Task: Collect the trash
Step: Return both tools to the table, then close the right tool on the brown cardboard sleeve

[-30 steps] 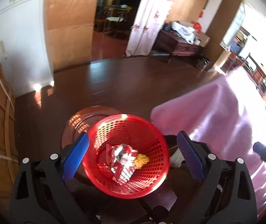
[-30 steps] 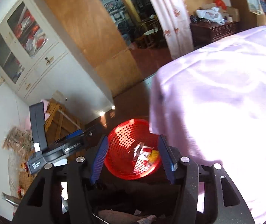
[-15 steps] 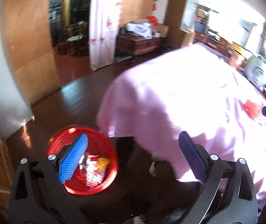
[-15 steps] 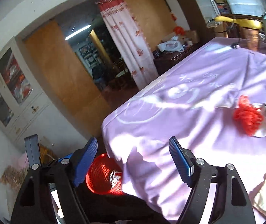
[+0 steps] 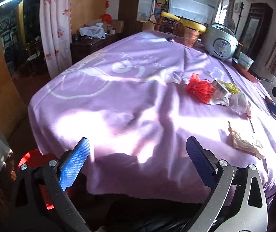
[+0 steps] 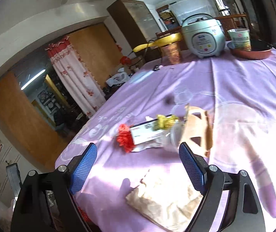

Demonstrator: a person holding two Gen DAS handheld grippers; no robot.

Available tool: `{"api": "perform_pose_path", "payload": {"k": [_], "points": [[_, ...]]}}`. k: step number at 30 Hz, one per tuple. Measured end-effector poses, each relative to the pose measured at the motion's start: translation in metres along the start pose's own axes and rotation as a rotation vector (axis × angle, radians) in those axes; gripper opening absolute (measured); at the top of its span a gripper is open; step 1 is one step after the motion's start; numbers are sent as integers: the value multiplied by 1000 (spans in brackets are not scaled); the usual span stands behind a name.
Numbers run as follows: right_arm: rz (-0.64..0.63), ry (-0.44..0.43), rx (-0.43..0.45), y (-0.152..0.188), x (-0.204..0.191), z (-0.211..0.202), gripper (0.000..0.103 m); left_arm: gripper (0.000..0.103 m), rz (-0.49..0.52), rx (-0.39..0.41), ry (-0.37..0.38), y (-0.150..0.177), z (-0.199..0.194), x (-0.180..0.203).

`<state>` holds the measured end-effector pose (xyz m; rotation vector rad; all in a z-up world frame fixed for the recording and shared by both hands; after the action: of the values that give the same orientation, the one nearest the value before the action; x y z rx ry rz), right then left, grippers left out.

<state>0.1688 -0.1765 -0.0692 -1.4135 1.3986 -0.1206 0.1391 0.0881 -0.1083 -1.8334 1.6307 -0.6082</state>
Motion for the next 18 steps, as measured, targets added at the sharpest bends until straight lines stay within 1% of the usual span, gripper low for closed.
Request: {"api": "perform_pose_path", "payload": {"k": [4, 9, 12, 14, 15, 16, 18], "points": [[42, 41, -13, -5, 37, -4, 85, 96, 76, -5, 30, 1, 7, 42], [27, 65, -48, -9, 49, 3, 85, 96, 145, -16, 57, -1, 14, 73], [11, 86, -82, -12, 53, 9, 84, 96, 152, -21, 69, -7, 21, 85], [3, 117, -107, -15, 58, 20, 75, 96, 153, -26, 78, -10, 23, 90], [-1, 130, -124, -16, 61, 24, 73, 96, 155, -28, 82, -11, 25, 92], [-4, 136, -141, -16, 62, 29, 68, 96, 157, -28, 82, -11, 25, 95], [-3, 149, -176, -16, 68, 38, 61, 96, 165, -26, 77, -11, 26, 97]]}}
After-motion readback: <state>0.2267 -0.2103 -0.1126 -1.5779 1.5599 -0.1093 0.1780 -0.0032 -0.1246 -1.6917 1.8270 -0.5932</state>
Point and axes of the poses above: each gripper's, at about its wrist camera, not at the fingertips, and z roughly the way its jaws point, x to its right, y to its underside, the point moved 7 cm from there along z, roughly the way its jaws point, and after that the axes turned 12 degrees about -y, right-handed, at the moved point
